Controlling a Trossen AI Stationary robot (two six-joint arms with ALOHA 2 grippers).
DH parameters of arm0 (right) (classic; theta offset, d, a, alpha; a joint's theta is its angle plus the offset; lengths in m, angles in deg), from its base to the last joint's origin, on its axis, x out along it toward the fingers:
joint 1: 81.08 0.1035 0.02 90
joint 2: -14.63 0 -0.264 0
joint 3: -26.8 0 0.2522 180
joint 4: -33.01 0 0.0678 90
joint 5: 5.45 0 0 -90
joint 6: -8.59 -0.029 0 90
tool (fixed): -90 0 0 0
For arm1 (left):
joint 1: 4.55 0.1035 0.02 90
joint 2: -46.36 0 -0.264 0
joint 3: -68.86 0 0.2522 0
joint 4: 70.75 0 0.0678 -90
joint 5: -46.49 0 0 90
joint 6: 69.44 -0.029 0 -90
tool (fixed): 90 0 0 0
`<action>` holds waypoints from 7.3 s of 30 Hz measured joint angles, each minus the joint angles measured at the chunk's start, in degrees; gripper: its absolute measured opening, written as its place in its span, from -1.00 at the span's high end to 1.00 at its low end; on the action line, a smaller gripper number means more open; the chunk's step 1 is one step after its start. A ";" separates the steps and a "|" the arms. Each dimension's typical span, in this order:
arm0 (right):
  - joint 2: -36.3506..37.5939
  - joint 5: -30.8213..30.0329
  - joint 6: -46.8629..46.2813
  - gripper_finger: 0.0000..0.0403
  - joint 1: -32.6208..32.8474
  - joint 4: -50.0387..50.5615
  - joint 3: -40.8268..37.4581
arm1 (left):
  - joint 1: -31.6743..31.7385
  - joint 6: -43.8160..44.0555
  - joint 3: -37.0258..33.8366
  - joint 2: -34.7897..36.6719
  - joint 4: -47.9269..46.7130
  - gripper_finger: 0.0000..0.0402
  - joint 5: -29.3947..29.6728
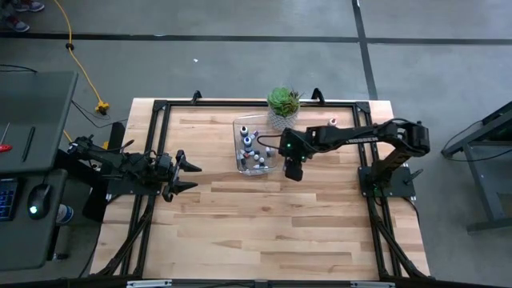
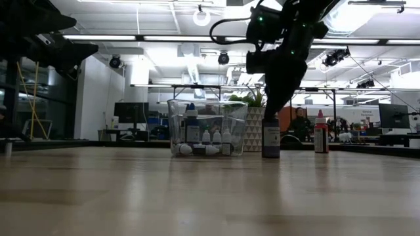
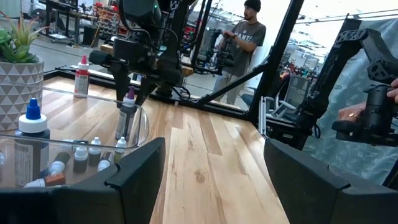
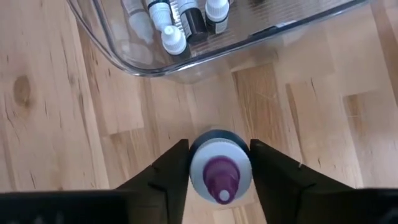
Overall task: Pick & Place food coloring
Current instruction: Put the big violet food coloring bottle into the transparent bin, then put the big pink food coloring bottle into the transparent bin
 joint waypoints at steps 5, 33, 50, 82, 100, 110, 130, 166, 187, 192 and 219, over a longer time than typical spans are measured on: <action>0.27 -0.11 -0.04 0.42 0.00 -0.18 0.13 | 0.00 0.00 0.00 0.01 0.00 -0.35 0.00; 1.16 -10.83 1.52 0.44 -0.31 19.06 19.22 | 0.01 0.00 0.00 0.02 0.00 -0.35 0.00; 1.16 -7.76 0.87 0.44 2.43 13.88 32.92 | 0.01 0.00 0.00 0.01 0.00 -0.35 -0.02; -6.48 -21.22 -28.47 0.44 -0.69 3.40 32.87 | 0.00 0.00 0.00 0.02 0.00 -0.35 0.00; -18.30 -21.51 -20.38 0.44 -3.65 2.80 32.87 | 0.02 0.00 0.00 0.02 0.00 -0.35 0.00; -22.14 -20.23 -21.49 0.44 -4.19 2.43 32.87 | 0.00 0.00 0.00 0.01 0.00 -0.35 -0.01; -25.07 -14.35 -22.74 0.31 -7.24 2.16 32.85 | 0.01 -0.01 0.00 0.00 0.00 -0.35 -0.01; -4.29 -22.54 -7.44 0.27 -0.25 4.36 32.83 | 0.00 0.00 0.00 0.00 0.00 -0.35 -0.01; 12.70 -10.65 -44.47 0.27 2.73 21.23 10.27 | 0.00 0.00 0.00 0.01 0.00 -0.35 0.00; 18.90 -10.73 -49.26 0.27 3.23 20.18 -0.21 | 0.00 0.00 0.00 0.00 0.00 -0.35 0.00; 26.58 -34.59 -45.32 0.26 -4.13 14.21 -13.91 | 0.01 0.00 0.00 0.00 0.00 -0.35 0.00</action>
